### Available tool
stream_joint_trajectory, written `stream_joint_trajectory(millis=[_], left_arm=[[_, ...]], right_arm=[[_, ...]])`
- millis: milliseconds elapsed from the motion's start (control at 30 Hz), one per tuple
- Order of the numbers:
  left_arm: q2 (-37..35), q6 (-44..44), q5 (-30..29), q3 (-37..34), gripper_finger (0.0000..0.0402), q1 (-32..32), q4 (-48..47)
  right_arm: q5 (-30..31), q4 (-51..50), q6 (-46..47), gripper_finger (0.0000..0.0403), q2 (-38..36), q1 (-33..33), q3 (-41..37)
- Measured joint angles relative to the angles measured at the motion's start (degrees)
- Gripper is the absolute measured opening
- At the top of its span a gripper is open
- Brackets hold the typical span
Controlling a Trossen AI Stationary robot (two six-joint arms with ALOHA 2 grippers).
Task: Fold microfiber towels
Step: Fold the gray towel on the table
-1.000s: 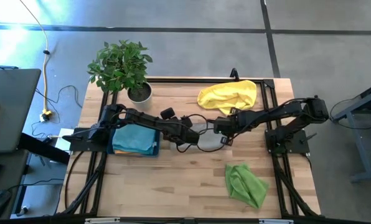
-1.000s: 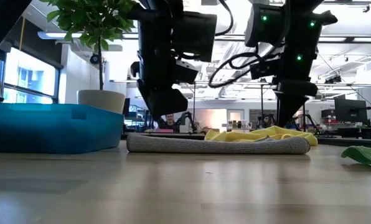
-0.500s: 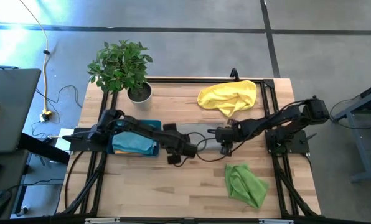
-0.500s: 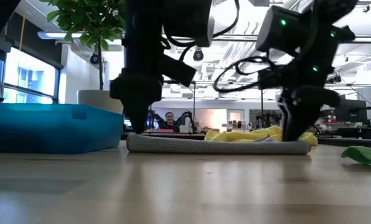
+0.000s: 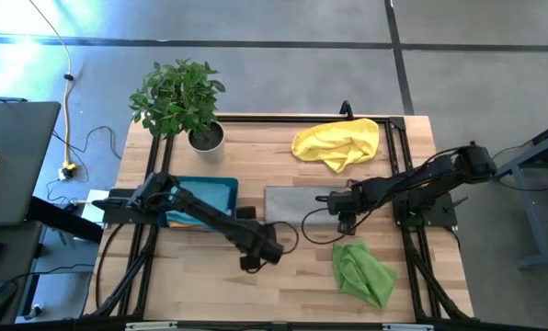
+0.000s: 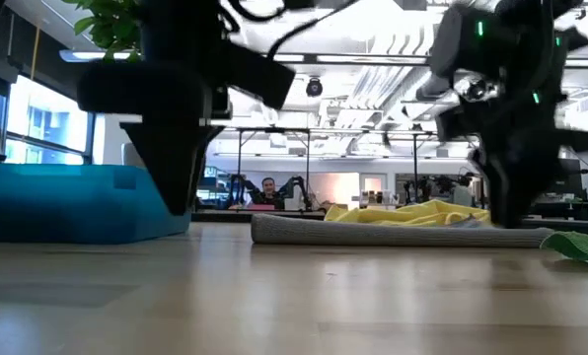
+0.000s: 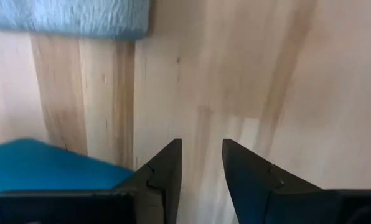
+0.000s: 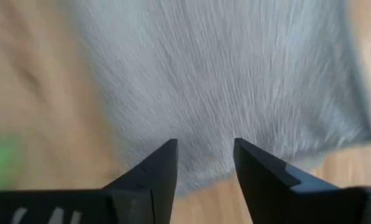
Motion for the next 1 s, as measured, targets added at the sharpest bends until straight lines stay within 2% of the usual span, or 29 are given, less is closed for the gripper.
stream_joint_trajectory(millis=[200, 333, 400, 700, 833, 1000], left_arm=[[-0.02, 1.62, -5.74, 0.37, 0.0103, 0.99, 0.04], [-0.02, 3.96, -13.50, 0.24, 0.0103, 3.77, 1.34], [-0.02, 7.29, -14.56, 0.22, 0.0103, 5.31, 2.85], [-0.02, 24.19, -6.70, 0.20, 0.0085, 11.08, 16.46], [0.28, 26.32, -3.17, -1.17, 0.0073, 14.24, 20.62], [0.62, 25.41, 1.14, -6.05, 0.0057, 16.74, 25.31]], right_arm=[[0.74, -1.88, 7.14, 0.0149, -6.81, 0.41, 0.20], [3.43, -2.86, 12.76, 0.0149, -8.34, 2.78, 0.28], [4.05, -4.06, 15.84, 0.0149, -8.43, 4.27, 0.28], [10.51, -16.03, 32.16, 0.0149, -8.40, 12.78, 0.28], [12.71, -18.03, 38.99, 0.0149, -8.40, 17.35, 0.22], [13.98, -12.83, 45.94, 0.0149, -8.42, 21.55, -3.48]])
